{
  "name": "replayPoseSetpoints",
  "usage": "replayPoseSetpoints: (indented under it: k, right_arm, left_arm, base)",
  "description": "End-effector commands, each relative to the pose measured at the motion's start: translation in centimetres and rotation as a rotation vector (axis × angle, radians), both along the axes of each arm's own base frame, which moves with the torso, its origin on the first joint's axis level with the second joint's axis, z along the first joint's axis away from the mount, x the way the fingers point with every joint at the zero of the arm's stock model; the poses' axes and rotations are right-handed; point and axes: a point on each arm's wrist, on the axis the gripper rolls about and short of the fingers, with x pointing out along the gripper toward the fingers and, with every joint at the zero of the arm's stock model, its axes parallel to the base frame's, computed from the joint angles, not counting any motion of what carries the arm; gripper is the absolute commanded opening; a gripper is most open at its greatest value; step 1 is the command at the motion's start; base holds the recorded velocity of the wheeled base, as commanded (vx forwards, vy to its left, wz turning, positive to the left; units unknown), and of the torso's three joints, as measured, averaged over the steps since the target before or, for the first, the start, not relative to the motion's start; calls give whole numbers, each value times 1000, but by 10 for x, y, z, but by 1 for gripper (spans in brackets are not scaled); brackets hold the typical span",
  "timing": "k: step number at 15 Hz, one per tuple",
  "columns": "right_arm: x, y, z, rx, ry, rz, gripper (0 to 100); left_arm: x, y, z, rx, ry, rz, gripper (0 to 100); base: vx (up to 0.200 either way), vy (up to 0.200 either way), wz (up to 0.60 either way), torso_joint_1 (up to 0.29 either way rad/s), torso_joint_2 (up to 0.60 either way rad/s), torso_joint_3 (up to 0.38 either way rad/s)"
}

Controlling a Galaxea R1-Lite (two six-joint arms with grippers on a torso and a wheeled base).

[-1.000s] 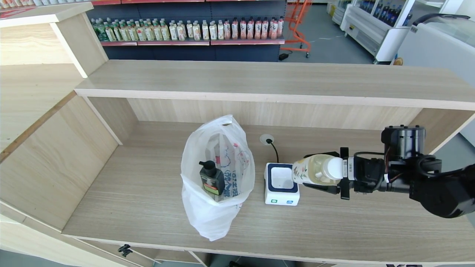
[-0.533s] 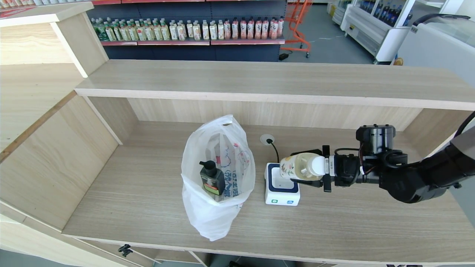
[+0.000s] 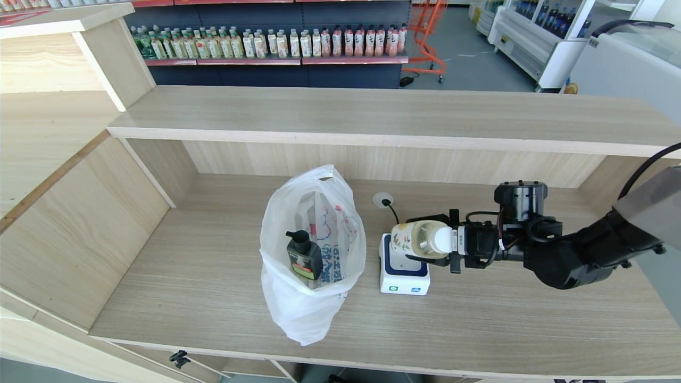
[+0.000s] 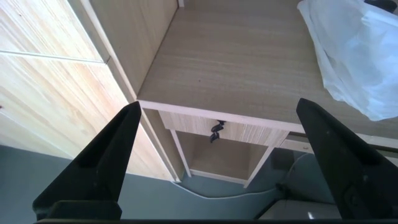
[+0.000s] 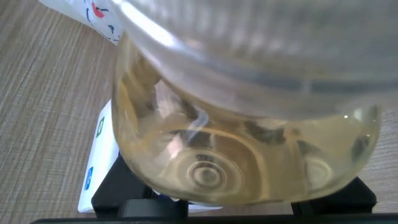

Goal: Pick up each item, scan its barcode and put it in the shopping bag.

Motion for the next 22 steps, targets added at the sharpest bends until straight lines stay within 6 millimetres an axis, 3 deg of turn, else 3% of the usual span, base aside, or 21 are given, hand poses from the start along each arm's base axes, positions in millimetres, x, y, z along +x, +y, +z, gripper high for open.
replayPoseSetpoints:
  k: [1,5,7,9,11,13,17,22]
  right_arm:
    - [1,0,-5,-5,14,-2,0]
    - [-1,-1,0,-2,4,-5,0]
    - [-8,-4,13,14,5,-12,0]
    - [-21,-14,39,71,52,-42,0]
    - [-46,-34,81,181,148,-108,0]
    - [-72,-39,104,281,297,-146,0]
    - [-95,-43,103,353,456,-236,0]
    - [-97,-45,103,466,614,-389,0]
  left_arm:
    - [0,0,0,0,0,1,100]
    - [0,0,0,0,0,1,100]
    - [0,0,0,0,0,1,100]
    - [0,0,0,0,0,1,100]
    - [0,0,0,0,0,1,100]
    - [0,0,0,0,0,1,100]
    - [0,0,0,0,0,1,100]
    - [0,0,0,0,0,1,100]
  base:
    - [0,0,0,0,0,0]
    - [0,0,0,0,0,0]
    - [0,0,0,0,0,0]
    - [0,0,0,0,0,0]
    - [0,0,0,0,0,0]
    - [0,0,0,0,0,0]
    - [0,0,0,0,0,0]
    - [0,0,0,0,0,0]
